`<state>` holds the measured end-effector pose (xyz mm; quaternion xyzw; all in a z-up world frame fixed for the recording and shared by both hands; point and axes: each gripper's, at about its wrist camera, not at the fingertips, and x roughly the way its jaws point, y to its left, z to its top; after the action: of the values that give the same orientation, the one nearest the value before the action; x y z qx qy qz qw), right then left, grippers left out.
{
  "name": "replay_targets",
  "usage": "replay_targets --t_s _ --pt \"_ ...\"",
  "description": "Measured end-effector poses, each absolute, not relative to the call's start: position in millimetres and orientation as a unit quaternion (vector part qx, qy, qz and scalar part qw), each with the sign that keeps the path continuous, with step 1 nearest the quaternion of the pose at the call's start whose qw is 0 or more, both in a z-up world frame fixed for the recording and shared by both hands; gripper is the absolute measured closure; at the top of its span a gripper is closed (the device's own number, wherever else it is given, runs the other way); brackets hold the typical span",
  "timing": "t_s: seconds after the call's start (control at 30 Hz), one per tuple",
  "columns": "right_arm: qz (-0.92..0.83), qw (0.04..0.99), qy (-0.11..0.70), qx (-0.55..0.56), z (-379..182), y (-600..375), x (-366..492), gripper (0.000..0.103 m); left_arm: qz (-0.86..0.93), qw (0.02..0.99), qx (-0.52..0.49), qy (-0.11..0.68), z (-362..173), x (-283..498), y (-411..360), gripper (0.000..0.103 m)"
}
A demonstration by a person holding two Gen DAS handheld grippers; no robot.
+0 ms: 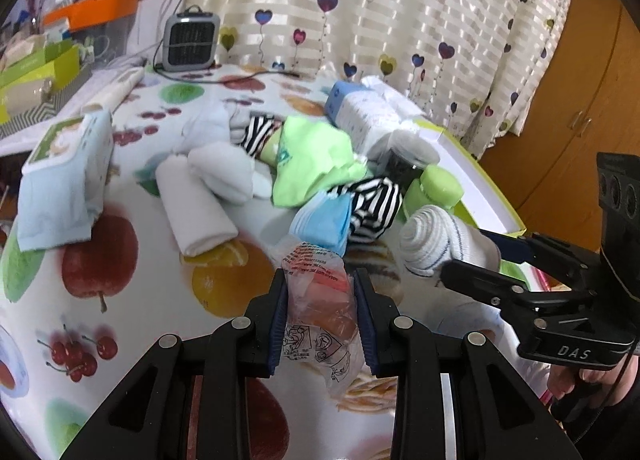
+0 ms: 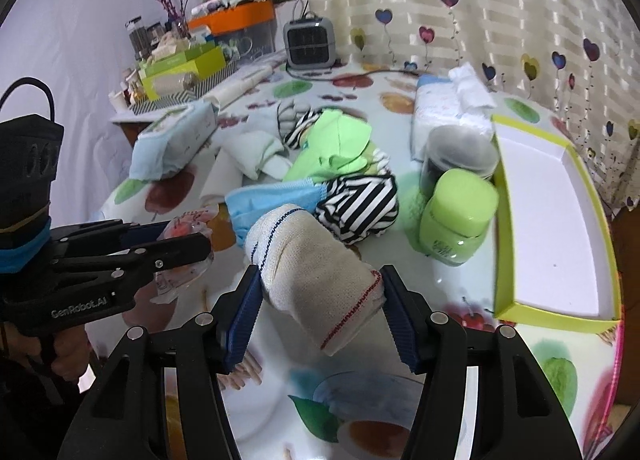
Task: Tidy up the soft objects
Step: 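Carry both items to the white tray and release the sock from the right gripper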
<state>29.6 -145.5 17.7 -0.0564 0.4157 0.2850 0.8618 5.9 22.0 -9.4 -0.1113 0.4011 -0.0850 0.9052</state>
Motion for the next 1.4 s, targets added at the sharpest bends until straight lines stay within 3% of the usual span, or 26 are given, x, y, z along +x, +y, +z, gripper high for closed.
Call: replay_targets --t_s 0.57,1.4 --pt "0.210 0.903 0.376 -0.005 46.3 -213.4 46.1 0.043 -0.134 0.922 -0.077 0.356 31.2 39.6 -25.0 0.073" --pt "0.097 0.909 0.403 0.045 8.0 -319.5 117.6 0.043 -0.215 0.908 -0.024 0.359 48.1 113.1 -143.3 0.073"
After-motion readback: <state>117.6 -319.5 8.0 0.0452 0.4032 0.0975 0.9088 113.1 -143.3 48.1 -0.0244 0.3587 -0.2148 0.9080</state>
